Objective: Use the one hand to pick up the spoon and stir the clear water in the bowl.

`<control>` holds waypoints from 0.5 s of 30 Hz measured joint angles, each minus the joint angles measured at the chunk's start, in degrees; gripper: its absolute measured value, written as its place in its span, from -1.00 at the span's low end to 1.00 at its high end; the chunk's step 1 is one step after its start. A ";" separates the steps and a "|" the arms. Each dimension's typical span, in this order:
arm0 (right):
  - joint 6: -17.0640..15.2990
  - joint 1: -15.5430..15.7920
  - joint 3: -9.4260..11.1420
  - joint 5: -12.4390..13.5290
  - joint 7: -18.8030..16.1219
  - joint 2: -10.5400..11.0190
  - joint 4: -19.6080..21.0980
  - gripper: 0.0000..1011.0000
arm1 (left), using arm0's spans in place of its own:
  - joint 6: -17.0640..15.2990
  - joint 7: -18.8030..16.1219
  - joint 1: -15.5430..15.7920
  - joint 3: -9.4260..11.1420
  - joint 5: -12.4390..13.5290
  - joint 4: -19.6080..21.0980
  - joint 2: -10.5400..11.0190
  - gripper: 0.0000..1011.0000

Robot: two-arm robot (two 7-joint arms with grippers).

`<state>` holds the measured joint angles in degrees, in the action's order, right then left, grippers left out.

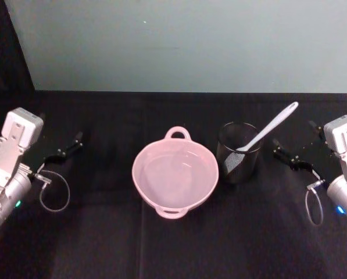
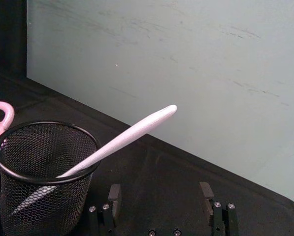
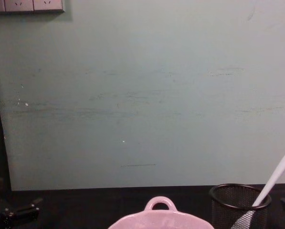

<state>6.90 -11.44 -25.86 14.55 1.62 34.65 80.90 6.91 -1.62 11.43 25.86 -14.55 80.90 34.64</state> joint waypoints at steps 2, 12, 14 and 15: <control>0.00 0.00 0.00 0.00 0.00 0.00 0.00 0.98 | 0.00 0.00 0.00 0.00 0.01 0.00 0.00 1.00; 0.00 0.00 0.00 0.00 0.00 0.00 0.00 0.98 | 0.00 0.00 0.00 0.00 0.00 0.00 0.00 1.00; 0.00 0.00 0.00 0.00 0.00 0.00 0.00 0.98 | 0.00 0.00 0.00 0.00 0.00 0.00 0.00 1.00; 0.00 0.00 0.00 0.00 0.00 0.00 0.00 0.98 | 0.00 0.00 0.00 0.00 0.01 0.00 0.00 1.00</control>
<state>6.90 -11.44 -25.86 14.54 1.62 34.65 80.90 6.91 -1.62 11.43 25.86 -14.55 80.90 34.65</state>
